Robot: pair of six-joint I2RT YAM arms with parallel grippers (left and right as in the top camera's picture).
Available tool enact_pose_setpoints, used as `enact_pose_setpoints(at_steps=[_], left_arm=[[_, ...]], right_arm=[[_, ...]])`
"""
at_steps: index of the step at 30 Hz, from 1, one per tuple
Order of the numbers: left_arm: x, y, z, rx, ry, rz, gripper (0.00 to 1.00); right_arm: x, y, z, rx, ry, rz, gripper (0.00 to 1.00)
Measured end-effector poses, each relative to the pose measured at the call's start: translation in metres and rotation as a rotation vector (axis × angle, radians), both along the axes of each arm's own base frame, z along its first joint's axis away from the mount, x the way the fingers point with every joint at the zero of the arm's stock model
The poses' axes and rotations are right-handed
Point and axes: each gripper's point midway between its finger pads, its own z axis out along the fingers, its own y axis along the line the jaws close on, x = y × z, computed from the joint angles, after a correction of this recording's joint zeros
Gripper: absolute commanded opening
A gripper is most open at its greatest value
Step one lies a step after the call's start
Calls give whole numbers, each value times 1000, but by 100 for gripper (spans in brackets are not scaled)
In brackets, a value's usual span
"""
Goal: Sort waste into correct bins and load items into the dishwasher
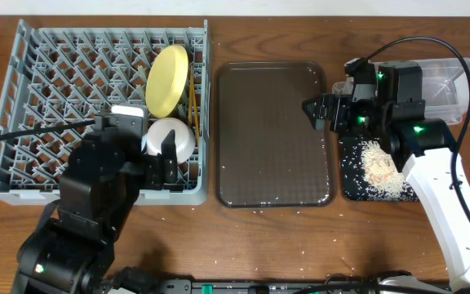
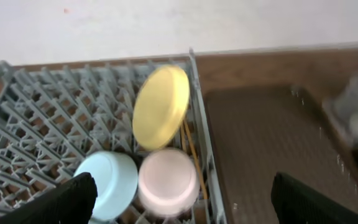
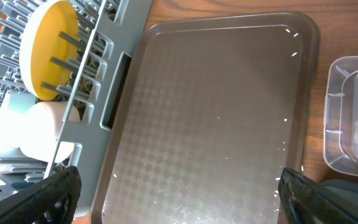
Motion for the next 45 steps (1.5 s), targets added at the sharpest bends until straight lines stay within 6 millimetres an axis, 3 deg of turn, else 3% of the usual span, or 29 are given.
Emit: enact_pose_setpoints(at_steps=[3, 6, 9, 14, 22, 33, 37, 45], left_arm=[[8, 10, 15, -75, -103, 75, 90], [10, 21, 18, -137, -197, 128, 91], [9, 35, 2, -171, -243, 169, 91], [0, 55, -51, -209, -319, 209, 90], [-24, 65, -98, -223, -401, 230, 91], [-12, 65, -161, -228, -434, 229, 90], [-10, 65, -177, -224, -407, 231, 90], [-10, 63, -181, -224, -389, 224, 91]], right_arm=[[0, 0, 0, 0, 0, 0, 99], [0, 0, 0, 0, 0, 0, 99], [0, 0, 0, -1, 0, 0, 99], [0, 0, 0, -2, -1, 1, 99], [0, 0, 0, -4, -1, 0, 99], [0, 0, 0, -4, -1, 0, 99], [0, -1, 0, -4, -1, -1, 99], [0, -1, 0, -4, -1, -1, 99]])
